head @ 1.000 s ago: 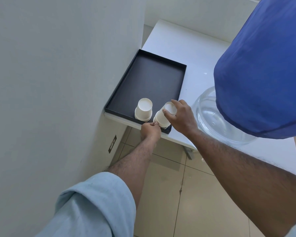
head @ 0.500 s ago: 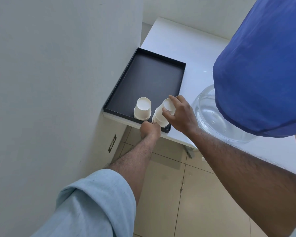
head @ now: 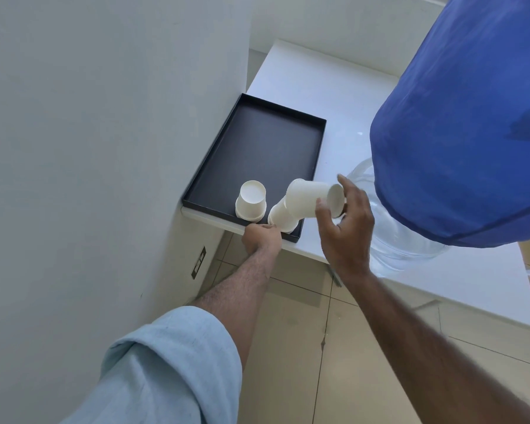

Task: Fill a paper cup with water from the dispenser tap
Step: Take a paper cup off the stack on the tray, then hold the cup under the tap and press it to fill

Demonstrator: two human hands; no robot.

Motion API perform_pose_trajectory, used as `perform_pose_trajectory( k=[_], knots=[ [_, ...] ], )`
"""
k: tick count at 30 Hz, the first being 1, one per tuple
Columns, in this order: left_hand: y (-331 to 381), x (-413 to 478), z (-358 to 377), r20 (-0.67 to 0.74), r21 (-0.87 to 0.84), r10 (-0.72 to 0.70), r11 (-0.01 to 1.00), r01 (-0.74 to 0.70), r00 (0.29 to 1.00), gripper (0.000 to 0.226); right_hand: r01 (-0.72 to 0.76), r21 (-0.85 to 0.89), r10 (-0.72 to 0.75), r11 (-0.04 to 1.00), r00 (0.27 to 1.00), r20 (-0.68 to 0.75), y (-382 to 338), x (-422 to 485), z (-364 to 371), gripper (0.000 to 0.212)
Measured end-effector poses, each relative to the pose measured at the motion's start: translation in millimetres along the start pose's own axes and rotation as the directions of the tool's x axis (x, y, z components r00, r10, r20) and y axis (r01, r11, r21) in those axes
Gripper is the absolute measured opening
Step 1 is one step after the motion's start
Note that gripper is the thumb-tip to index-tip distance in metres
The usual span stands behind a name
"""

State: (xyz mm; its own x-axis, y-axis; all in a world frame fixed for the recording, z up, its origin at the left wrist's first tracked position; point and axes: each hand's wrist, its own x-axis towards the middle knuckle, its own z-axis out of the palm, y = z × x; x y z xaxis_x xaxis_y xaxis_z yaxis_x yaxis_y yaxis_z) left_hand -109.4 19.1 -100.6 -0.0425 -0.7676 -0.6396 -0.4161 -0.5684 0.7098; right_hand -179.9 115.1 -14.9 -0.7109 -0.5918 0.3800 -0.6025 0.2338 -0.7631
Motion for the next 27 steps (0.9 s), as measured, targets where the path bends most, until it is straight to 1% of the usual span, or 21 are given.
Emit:
perform_pose_trajectory(
  k=[3, 5, 6, 8, 10, 11, 12, 14, 15, 16, 18, 20, 24, 25, 27],
  knots=[
    [-8.6, -5.2, -5.5, -0.058, 0.022, 0.029, 0.999, -0.028, 0.998, 0.012, -0.169, 0.144, 0.175, 0.975, 0.984, -0.03, 2.9, -33.8, -16.5, 0.045],
    [-20.2, -8.2, -7.8, -0.08, -0.005, 0.074, 0.997, -0.074, 0.994, 0.012, -0.258, 0.216, 0.266, 0.942, 0.964, -0.007, 8.7, -59.8, -25.3, 0.035],
    [-27.4, -10.2, -9.1, -0.067, -0.035, 0.1, 0.994, -0.102, 0.993, 0.015, -0.292, 0.25, 0.298, 0.923, 0.954, 0.016, 12.7, -72.1, -27.7, 0.028],
    [-39.2, -19.3, -12.3, 0.014, -0.164, 0.148, 0.976, -0.144, 0.989, 0.026, -0.357, 0.324, 0.358, 0.876, 0.932, 0.058, 24.5, -93.5, -30.1, 0.026],
    [-47.7, -31.7, -16.6, 0.173, -0.335, 0.201, 0.932, -0.134, 0.964, 0.04, -0.422, 0.377, 0.418, 0.825, 0.903, 0.097, 40.2, -109.6, -29.4, 0.031],
    [-51.8, -36.1, -18.8, 0.255, -0.37, 0.241, 0.919, -0.135, 0.937, 0.044, -0.448, 0.393, 0.436, 0.803, 0.891, 0.124, 46.9, -116.1, -28.0, 0.034],
    [-55.8, -40.4, -20.5, 0.335, -0.359, 0.282, 0.921, -0.155, 0.899, 0.049, -0.468, 0.405, 0.447, 0.786, 0.882, 0.151, 52.6, -121.9, -27.5, 0.034],
    [-62.0, -47.8, -20.7, 0.485, -0.276, 0.333, 0.936, -0.22, 0.808, 0.061, -0.495, 0.432, 0.462, 0.754, 0.867, 0.187, 61.6, -132.9, -28.4, 0.034],
    [-64.1, -50.5, -19.5, 0.539, -0.235, 0.346, 0.937, -0.257, 0.768, 0.066, -0.504, 0.445, 0.467, 0.741, 0.862, 0.198, 65.3, -137.2, -29.3, 0.036],
    [-65.4, -54.3, -17.5, 0.565, -0.195, 0.35, 0.937, -0.291, 0.747, 0.073, -0.511, 0.45, 0.472, 0.732, 0.857, 0.206, 69.2, -140.6, -31.6, 0.039],
    [-67.0, -61.0, -14.3, 0.542, -0.098, 0.338, 0.935, -0.342, 0.769, 0.082, -0.523, 0.43, 0.48, 0.735, 0.851, 0.215, 75.0, -145.8, -36.1, 0.044],
    [-70.7, -66.0, -10.2, 0.525, -0.046, 0.348, 0.923, -0.383, 0.776, 0.078, -0.526, 0.367, 0.479, 0.767, 0.851, 0.218, 80.6, -150.3, -41.7, 0.048],
    [-83.2, -74.3, -3.7, 0.514, -0.01, 0.404, 0.885, -0.465, 0.757, 0.062, -0.494, 0.196, 0.442, 0.847, 0.86, 0.256, 87.3, -151.4, -44.0, 0.063],
    [-85.9, -77.8, 0.4, 0.506, -0.001, 0.427, 0.869, -0.494, 0.749, 0.062, -0.482, 0.174, 0.429, 0.859, 0.862, 0.269, 90.3, -150.4, -45.0, 0.065],
    [-91.9, -87.6, 11.2, 0.516, 0.024, 0.481, 0.819, -0.573, 0.709, 0.066, -0.453, 0.17, 0.398, 0.875, 0.874, 0.281, 98.1, -149.5, -48.8, 0.067]
  ],
)
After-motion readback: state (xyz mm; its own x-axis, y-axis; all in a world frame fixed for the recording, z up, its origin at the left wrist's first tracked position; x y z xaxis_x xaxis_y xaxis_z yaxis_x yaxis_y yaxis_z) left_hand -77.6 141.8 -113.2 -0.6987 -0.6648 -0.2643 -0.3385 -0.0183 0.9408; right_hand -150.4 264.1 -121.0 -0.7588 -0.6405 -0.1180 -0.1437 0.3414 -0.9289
